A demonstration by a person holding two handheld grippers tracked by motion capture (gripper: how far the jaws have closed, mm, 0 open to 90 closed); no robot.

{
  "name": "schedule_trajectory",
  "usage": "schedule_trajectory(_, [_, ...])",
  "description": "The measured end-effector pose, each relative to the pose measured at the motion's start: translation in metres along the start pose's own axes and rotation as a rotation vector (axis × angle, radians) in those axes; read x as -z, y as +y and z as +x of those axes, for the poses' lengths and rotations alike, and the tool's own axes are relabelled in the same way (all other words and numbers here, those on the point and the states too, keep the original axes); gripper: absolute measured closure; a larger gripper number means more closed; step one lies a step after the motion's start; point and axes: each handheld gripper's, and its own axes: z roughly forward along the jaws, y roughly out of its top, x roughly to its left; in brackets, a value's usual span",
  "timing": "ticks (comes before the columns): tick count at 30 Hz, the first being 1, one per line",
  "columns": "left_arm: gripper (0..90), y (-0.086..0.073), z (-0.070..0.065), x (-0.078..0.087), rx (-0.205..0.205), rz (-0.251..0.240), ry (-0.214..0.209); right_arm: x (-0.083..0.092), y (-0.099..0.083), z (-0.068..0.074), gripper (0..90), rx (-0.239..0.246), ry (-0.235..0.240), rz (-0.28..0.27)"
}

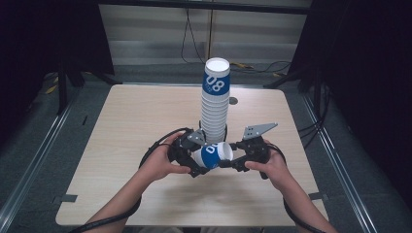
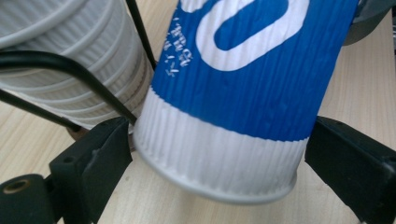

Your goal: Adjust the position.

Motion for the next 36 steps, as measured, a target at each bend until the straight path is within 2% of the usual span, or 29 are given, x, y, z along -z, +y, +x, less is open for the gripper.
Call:
schedule_trajectory(7, [12.7, 0.001, -0.002, -0.003, 0.005, 0.008, -0.011, 0.001, -0.001, 0.0, 28.2, -0.003, 0.01, -0.012])
schedule_trajectory(18, [15.4, 0.001, -0.001, 0.003, -0.009, 0.012, -0.012, 0.0, -0.003, -0.001, 27.3, -0.027, 0.02, -0.031])
schedule_trajectory(22, [15.9, 0.001, -0.001, 0.006, -0.003, 0.014, -0.012, -0.001, -0.004, -0.001, 22.0, -0.036, 0.007, -0.028])
schedule_trajectory(31, [17.4, 0.001, -0.001, 0.007, -0.015, 0.037, -0.024, -0.003, -0.005, -0.001, 18.8, -0.038, 0.006, -0.018])
schedule_trajectory(36, [17.9, 0.0, -0.001, 0.008, -0.008, 0.039, -0.029, -0.003, -0.005, -0.001, 17.3, -0.039, 0.005, -0.014])
